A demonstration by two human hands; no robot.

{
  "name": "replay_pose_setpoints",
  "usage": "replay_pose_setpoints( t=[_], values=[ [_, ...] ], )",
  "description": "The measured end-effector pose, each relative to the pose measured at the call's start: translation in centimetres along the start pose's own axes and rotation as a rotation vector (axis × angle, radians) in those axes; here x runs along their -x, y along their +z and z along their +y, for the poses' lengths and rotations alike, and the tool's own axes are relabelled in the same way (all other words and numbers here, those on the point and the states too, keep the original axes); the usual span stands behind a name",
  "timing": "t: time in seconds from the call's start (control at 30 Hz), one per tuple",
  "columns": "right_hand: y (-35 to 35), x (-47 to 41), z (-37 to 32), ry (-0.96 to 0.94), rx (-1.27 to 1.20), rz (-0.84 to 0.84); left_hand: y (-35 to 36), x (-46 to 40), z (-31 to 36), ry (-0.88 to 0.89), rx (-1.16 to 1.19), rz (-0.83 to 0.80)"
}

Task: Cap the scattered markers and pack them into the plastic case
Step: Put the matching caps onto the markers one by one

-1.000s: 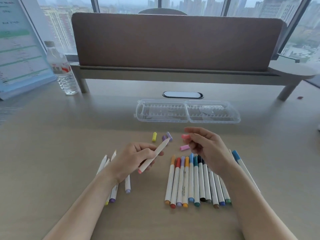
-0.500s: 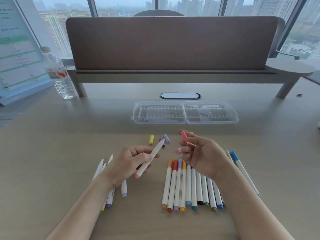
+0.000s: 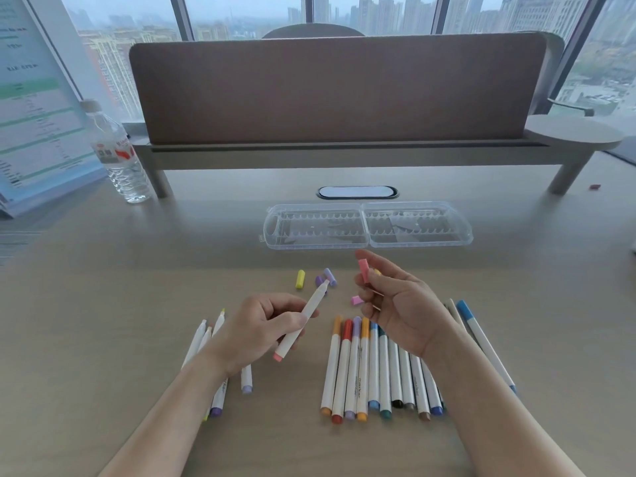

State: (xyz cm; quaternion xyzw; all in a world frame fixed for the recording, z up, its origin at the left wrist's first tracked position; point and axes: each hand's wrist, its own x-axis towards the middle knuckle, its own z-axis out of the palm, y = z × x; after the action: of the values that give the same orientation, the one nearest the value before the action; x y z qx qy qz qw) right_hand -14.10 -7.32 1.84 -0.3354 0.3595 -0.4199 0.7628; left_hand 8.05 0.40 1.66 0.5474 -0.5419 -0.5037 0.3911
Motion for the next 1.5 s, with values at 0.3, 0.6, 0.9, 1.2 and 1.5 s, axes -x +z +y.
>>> replay_pose_setpoints(
  t=[0.3, 0.6, 0.9, 1.2, 1.5],
  values=[
    [0.7, 0.2, 0.6, -0.119, 0.153, 0.061, 0.2, -0.1, -0.1, 0.018, -0.087, -0.007],
    [0.7, 0.2, 1.3, -0.168, 0.163, 0.025, 0.2, -0.2, -0.3, 0.048, -0.112, -0.027],
    [0.8, 0.4, 1.4, -0.209, 0.32, 0.04, 0.1, -0.3, -0.5, 0.099, -0.117, 0.001],
    [1.2, 0.9, 1.2, -0.405, 0.72, 0.034, 0.2, -0.3, -0.6, 0.21, -0.198, -0.01],
    [0.0, -0.3, 0.6, -0.395, 0.897, 0.211, 0.3, 0.0, 1.1, -0.051, -0.194, -0.028]
  ],
)
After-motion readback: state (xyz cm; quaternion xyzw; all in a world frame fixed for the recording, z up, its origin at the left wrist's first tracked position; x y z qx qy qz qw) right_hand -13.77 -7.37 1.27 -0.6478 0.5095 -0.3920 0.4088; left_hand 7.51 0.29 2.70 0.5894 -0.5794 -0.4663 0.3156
